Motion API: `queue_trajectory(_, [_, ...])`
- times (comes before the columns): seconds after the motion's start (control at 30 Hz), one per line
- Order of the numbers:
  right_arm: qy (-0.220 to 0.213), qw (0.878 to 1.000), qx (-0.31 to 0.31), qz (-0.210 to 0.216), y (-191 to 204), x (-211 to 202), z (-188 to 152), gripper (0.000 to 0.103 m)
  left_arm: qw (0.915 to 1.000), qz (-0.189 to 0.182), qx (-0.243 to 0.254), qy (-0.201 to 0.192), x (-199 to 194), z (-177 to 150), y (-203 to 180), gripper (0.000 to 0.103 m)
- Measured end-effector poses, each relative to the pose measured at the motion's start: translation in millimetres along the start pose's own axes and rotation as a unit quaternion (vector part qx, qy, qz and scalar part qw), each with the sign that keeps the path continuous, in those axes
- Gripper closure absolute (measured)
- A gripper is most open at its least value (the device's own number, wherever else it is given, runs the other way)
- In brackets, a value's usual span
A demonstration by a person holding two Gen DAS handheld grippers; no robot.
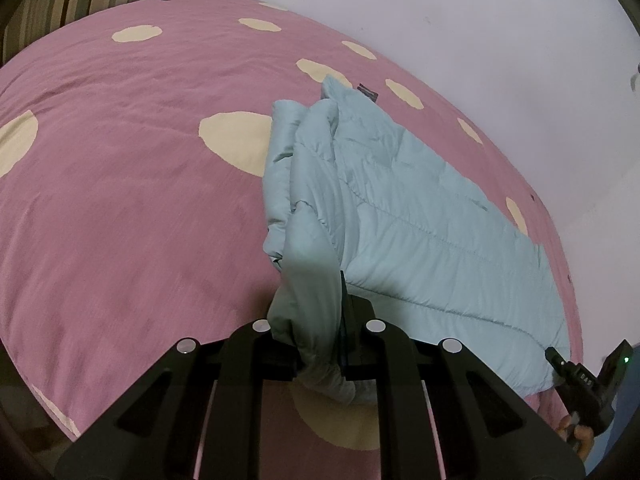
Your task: Fold large clothes
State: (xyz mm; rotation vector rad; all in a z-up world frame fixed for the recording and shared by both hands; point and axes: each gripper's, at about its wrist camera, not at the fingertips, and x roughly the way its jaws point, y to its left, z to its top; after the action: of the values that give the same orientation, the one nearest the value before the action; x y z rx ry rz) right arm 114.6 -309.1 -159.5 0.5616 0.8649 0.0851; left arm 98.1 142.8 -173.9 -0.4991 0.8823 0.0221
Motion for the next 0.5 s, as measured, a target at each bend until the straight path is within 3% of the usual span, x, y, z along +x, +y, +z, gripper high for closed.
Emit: queue_trajectory(0.5, [0.010, 1.000, 0.005, 0.013, -14.2, 17.2, -0.1, 0.087, 0.9999, 0.006, 0.008, 0.006, 15.3, -4.7, -1.7, 0.089])
